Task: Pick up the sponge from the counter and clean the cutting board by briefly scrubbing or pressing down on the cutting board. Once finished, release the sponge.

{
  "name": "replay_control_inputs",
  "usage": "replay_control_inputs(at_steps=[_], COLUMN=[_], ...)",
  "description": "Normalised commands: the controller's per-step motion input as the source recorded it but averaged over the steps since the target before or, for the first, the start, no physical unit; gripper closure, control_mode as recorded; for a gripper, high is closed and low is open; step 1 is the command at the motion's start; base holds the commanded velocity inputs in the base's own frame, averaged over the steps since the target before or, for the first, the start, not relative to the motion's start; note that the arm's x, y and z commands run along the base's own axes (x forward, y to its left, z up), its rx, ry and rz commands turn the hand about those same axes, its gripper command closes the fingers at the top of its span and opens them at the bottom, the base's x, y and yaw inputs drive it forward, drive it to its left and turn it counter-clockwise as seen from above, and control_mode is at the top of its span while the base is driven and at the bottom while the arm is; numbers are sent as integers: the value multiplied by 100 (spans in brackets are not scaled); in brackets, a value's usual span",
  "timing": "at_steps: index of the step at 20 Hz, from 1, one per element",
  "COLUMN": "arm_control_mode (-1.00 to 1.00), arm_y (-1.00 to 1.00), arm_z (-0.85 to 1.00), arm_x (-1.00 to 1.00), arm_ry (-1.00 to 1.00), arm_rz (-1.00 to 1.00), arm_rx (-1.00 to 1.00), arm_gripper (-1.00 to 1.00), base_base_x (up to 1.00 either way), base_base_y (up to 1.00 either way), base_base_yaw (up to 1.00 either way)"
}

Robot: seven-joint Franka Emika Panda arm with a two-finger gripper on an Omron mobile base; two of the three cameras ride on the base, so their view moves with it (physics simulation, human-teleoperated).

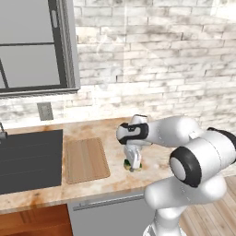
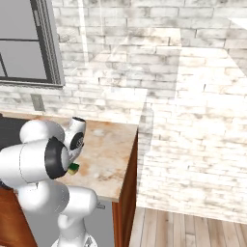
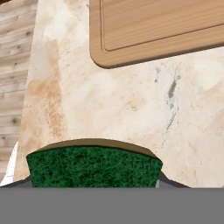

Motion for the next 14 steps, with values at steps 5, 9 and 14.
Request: replay_control_inputs(at_steps=[5, 9, 14], arm_control_mode=[-100, -100, -100], arm_y=[0, 0, -3], arm_z=[-12, 0, 18], arm_x=[26, 0, -1], arm_ry=[2, -1, -2], arm_rz=[0, 0, -1], arm_rx=[0, 0, 0], arm_gripper=[-100, -100, -100], base_base_x=[0, 0, 0], base_base_y=[0, 0, 0], base_base_yaw=[0, 0, 0])
